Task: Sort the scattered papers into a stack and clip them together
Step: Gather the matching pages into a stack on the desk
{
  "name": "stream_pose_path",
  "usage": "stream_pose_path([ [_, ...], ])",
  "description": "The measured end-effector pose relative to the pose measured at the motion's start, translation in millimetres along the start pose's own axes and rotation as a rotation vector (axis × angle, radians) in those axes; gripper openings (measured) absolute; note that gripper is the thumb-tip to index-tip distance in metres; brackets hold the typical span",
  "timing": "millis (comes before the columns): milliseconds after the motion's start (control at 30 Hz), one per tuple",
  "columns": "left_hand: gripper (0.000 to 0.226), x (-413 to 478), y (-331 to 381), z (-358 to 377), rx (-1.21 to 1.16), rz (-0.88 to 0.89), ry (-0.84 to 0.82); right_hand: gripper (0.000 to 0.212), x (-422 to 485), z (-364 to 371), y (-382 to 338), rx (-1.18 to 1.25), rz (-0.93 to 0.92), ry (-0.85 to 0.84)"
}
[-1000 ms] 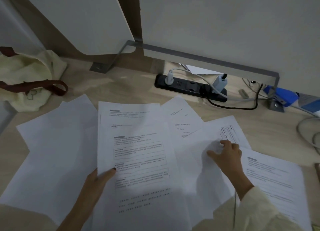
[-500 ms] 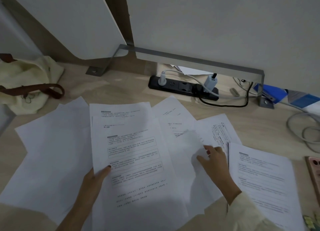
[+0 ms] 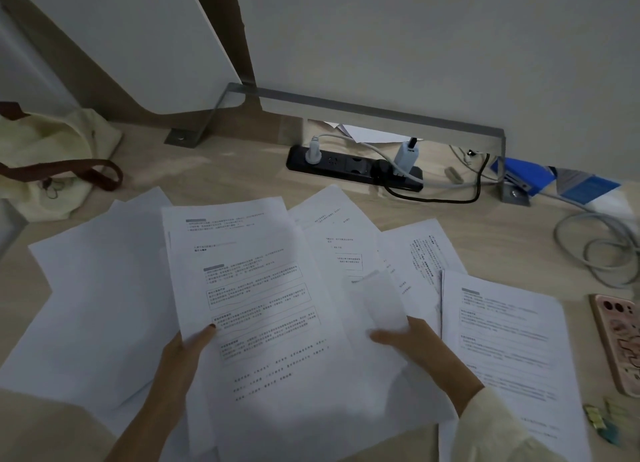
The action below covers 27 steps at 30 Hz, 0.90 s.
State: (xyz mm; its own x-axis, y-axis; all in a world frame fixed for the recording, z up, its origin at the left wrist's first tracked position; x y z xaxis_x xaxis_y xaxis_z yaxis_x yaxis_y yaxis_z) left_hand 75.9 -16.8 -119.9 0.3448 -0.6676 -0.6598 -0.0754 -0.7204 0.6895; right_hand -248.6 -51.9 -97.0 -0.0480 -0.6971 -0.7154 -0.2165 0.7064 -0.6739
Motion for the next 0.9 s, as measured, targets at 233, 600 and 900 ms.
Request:
stream_pose_path([
  [233, 0.044, -15, -4, 1, -0.029, 0.010, -0.024, 0.025, -25, -19, -25, -0.163, -0.146, 0.332],
  [600, 0.037, -44, 16, -31, -0.153, 0.138, 0.030, 0.008, -126, -33, -115, -0.232, -1.205, 0.703],
  [900, 0.044, -57, -12, -74, -0.197, 0.091, 0.059, 0.023, -50, 41, -22, -0.627, -0.982, 0.290],
])
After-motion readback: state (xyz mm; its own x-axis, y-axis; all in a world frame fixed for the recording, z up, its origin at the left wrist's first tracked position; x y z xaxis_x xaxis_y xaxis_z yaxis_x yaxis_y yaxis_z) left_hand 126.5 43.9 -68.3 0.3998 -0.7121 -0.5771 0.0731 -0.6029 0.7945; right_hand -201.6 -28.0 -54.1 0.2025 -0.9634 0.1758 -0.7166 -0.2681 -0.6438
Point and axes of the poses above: each hand's wrist, its own x-axis towards the middle knuckle, its own z-axis out of the palm, y = z × x, the point moved 3 cm from there along x, towards the middle knuckle, and after that the axes turned 14 degrees about x, right-handed, at the moved point
